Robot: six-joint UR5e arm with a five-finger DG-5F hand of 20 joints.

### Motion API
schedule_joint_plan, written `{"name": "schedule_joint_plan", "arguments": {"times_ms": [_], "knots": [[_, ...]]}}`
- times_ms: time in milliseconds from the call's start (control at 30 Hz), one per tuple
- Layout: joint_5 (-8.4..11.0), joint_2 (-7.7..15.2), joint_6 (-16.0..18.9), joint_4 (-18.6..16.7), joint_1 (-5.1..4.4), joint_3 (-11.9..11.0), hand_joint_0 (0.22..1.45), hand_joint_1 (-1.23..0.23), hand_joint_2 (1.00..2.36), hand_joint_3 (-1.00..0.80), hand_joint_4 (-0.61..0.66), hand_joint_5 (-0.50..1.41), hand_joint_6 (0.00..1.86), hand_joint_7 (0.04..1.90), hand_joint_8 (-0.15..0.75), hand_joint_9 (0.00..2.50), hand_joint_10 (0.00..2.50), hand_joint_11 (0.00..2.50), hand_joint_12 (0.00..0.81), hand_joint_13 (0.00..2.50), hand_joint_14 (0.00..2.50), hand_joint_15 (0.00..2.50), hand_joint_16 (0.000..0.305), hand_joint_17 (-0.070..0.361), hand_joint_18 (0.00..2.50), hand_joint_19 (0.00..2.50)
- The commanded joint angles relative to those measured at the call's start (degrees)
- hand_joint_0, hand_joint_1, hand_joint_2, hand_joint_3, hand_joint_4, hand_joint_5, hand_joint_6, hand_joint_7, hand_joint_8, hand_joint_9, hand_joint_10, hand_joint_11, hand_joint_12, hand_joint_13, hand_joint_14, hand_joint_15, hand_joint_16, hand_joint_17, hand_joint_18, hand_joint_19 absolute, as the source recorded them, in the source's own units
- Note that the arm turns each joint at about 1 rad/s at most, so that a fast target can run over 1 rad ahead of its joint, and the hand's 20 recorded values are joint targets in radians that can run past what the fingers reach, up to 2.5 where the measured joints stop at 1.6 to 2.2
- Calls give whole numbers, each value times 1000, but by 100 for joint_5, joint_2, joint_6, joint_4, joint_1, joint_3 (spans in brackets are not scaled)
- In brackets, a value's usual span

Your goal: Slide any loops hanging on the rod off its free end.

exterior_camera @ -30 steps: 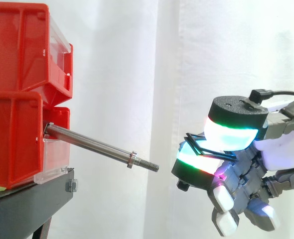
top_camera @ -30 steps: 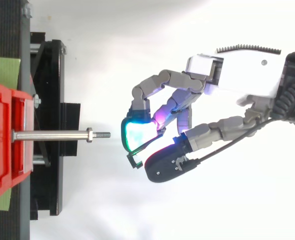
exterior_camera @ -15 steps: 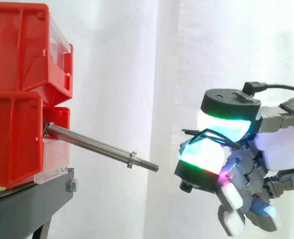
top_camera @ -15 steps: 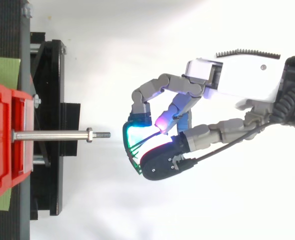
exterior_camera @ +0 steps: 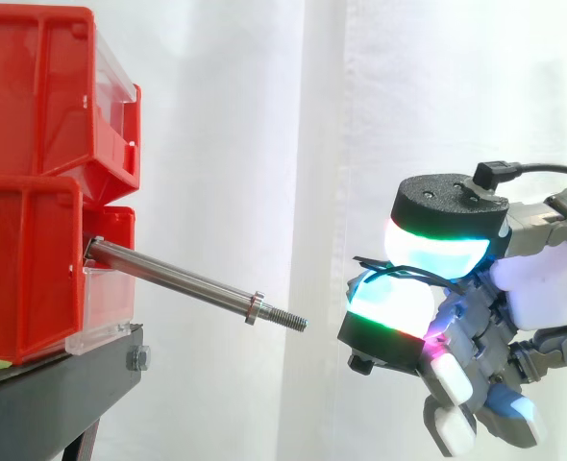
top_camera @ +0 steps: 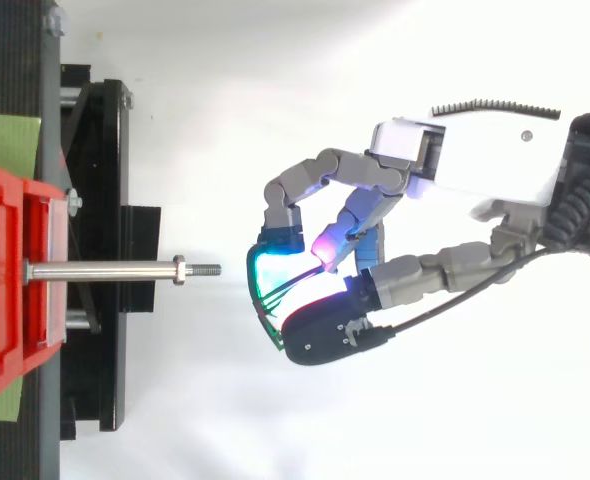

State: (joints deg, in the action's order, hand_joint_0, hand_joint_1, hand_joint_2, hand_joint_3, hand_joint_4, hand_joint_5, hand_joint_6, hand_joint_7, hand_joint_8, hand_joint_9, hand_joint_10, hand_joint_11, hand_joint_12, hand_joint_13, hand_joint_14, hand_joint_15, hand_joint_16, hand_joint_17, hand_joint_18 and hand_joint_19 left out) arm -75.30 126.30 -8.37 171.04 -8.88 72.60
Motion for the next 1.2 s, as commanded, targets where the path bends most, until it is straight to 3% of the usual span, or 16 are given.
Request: {"name": "schedule_joint_plan", "arguments": {"times_ms": [0, 300, 600, 833, 967, 1167], "knots": [[-3, 0, 2, 0, 0, 0, 590, -573, 1013, -346, 165, -120, 853, 1323, 318, 996, 15, 470, 369, 993, 12, 362, 57, 128, 1039, 824], [-3, 0, 2, 0, 0, 0, 577, -534, 1021, -184, 136, -97, 830, 1285, 328, 1084, 13, 464, 373, 1042, 12, 371, 58, 130, 1061, 830], [6, 0, -6, 0, 0, 0, 575, -739, 1015, -34, 190, -150, 881, 1256, 374, 1010, 13, 535, 430, 1021, 11, 345, 70, 156, 1132, 756], [6, 0, -6, 0, 0, 0, 631, -788, 1015, -252, 166, -177, 890, 1227, 321, 908, 18, 558, 381, 927, 13, 360, 58, 130, 1010, 801], [6, 0, -6, 0, 0, 0, 618, -713, 1009, -403, 196, -156, 881, 1251, 327, 951, 15, 548, 377, 940, 14, 357, 56, 127, 1009, 799], [6, 0, -6, 0, 0, 0, 597, -562, 1007, -421, 184, -128, 866, 1287, 342, 1027, 17, 526, 372, 992, 12, 367, 56, 127, 1031, 826]]}}
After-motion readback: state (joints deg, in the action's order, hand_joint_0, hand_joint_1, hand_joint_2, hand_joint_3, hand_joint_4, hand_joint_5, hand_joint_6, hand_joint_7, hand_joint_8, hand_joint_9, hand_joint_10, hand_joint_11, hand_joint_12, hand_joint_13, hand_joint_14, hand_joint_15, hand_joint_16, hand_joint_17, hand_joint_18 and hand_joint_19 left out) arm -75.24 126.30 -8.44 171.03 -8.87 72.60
